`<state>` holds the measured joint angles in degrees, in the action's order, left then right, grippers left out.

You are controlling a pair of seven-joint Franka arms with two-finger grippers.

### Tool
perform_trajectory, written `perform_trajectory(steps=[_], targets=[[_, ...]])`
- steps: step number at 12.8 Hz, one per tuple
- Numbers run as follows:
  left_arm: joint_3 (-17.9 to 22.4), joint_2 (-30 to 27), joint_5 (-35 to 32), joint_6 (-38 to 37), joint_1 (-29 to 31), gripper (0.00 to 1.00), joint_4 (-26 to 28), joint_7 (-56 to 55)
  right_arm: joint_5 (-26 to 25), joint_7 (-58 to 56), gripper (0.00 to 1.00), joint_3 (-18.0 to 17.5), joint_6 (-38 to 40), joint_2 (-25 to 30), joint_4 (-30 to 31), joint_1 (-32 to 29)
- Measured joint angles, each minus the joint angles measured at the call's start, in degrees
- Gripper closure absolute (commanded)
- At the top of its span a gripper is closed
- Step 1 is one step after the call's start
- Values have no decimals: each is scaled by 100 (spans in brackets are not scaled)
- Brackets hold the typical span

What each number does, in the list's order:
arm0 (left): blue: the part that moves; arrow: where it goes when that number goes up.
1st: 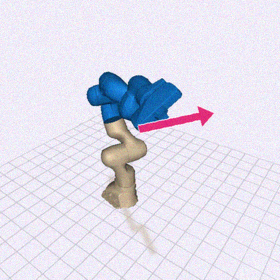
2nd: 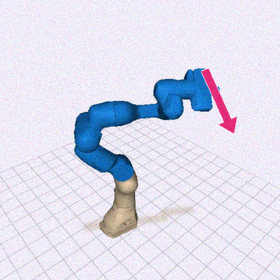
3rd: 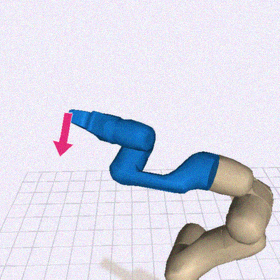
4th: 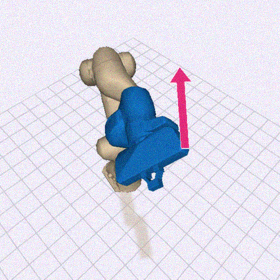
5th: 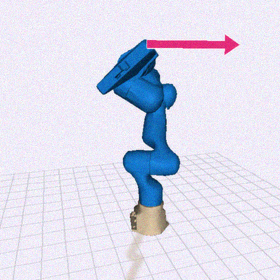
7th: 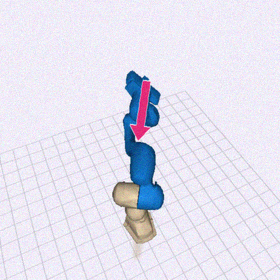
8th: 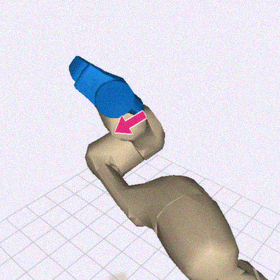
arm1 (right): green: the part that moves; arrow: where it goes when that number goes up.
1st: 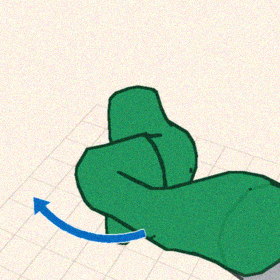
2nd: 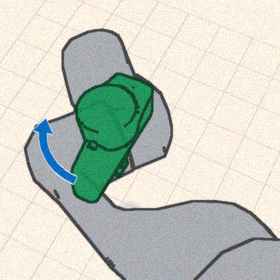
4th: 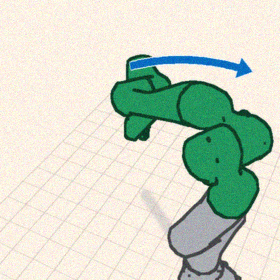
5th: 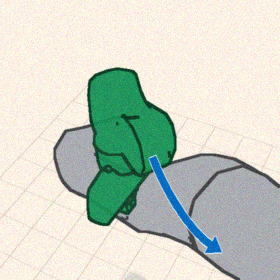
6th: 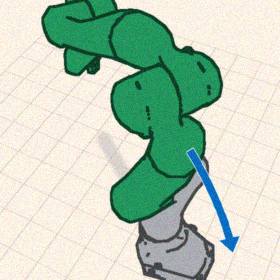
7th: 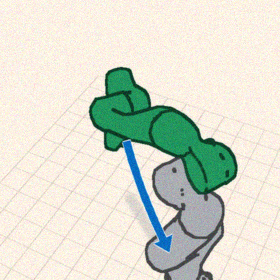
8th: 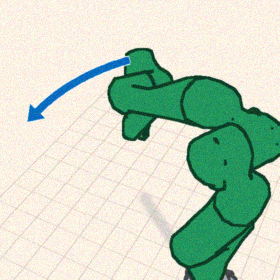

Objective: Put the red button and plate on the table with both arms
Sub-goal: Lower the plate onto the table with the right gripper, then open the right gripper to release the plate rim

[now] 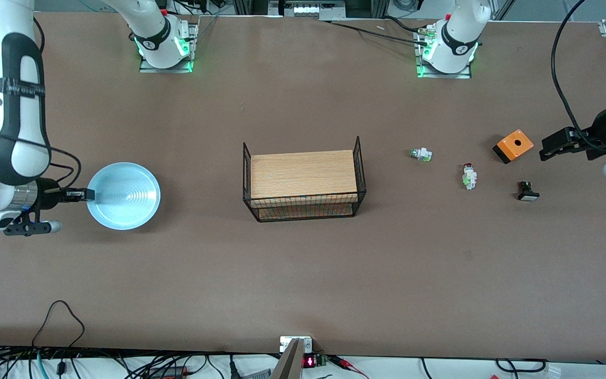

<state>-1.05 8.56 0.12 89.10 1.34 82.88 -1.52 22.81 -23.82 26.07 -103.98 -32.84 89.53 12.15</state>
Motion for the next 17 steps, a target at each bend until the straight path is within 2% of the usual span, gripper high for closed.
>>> perform_trajectory(steps=[8, 10, 13, 14, 15, 17], targets=[[-4, -5, 8, 139, -3, 0, -1, 23, 1377, -1437, 96, -4, -1098, -1098, -2, -324], [-6, -15, 9, 139, -8, 0, -1, 39, 1475, -1483, 88, -21, -1244, -1217, -4, -323], [-6, -27, 9, 138, -6, 0, -1, 43, 1489, -1553, 54, -65, -1329, -1270, -21, -312], [-6, -29, 9, 138, -6, 0, -1, 44, 1489, -1557, 24, -67, -1330, -1270, -33, -309], [-6, -32, 9, 138, -6, 0, -1, 45, 1489, -1562, 0, -67, -1330, -1270, -41, -309], [-6, -36, 9, 138, -6, 0, -1, 46, 1491, -1683, 0, -67, -1330, -1270, -50, -309]])
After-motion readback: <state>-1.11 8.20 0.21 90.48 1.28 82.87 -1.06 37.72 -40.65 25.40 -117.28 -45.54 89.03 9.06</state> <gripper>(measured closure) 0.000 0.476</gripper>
